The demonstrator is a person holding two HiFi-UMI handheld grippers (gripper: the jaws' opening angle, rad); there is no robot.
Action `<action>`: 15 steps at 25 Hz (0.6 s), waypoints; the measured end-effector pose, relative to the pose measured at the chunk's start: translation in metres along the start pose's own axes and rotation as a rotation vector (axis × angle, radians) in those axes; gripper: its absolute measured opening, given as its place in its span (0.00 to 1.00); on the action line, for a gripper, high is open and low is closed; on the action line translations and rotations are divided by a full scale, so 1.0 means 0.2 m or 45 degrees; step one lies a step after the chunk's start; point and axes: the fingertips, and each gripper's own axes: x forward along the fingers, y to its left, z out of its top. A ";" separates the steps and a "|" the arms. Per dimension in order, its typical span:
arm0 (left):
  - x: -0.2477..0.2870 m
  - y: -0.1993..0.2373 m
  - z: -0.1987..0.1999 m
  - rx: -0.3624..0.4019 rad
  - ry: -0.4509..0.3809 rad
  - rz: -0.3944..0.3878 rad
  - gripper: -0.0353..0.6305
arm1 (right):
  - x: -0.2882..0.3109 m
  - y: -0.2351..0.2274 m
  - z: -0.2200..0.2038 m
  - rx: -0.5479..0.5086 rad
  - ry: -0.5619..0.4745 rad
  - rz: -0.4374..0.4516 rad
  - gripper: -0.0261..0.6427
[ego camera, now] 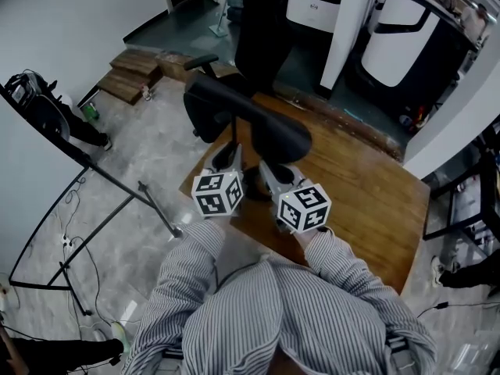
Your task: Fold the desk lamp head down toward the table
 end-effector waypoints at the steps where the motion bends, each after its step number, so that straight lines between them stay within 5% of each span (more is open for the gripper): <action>1: 0.00 0.00 0.00 -0.002 -0.001 -0.001 0.14 | 0.00 0.00 0.00 0.008 -0.001 0.000 0.04; 15: -0.12 -0.03 0.04 0.004 -0.071 -0.053 0.14 | -0.08 -0.01 -0.11 -0.047 0.115 -0.069 0.04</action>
